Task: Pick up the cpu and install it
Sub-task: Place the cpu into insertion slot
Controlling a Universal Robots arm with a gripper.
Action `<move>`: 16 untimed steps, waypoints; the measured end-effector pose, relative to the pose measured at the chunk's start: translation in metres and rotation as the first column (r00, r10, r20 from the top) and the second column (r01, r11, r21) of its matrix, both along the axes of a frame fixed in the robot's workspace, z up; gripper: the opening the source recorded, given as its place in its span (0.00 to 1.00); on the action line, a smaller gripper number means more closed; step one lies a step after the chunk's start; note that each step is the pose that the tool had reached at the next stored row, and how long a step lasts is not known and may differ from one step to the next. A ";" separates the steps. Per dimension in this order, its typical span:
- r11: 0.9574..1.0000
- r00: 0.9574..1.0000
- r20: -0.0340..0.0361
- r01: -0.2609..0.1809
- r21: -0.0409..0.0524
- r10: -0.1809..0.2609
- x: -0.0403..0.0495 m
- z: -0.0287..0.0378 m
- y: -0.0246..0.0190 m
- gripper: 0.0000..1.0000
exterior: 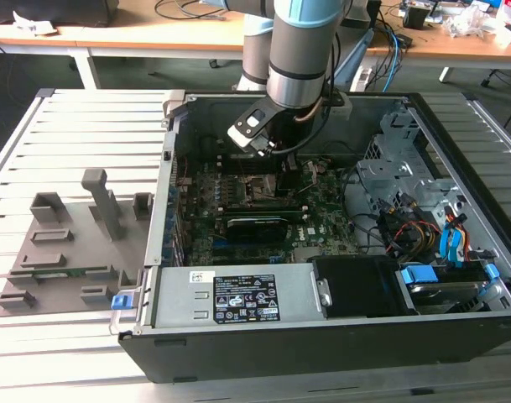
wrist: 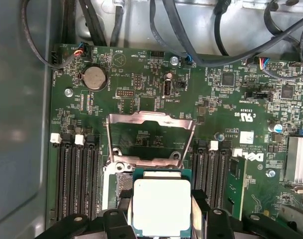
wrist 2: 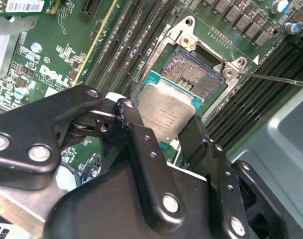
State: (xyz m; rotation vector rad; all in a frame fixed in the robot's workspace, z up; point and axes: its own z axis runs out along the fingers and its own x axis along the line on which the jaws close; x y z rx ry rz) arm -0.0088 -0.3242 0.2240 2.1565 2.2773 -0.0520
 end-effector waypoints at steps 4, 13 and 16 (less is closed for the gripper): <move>1.000 1.000 0.000 0.000 0.000 0.000 0.0000 -0.0060 0.0003 0.55; 1.000 1.000 0.000 0.016 0.000 -0.016 -0.0122 -0.0090 0.0093 0.55; 0.999 0.999 0.000 0.046 0.000 -0.046 -0.0146 -0.0115 0.0096 0.55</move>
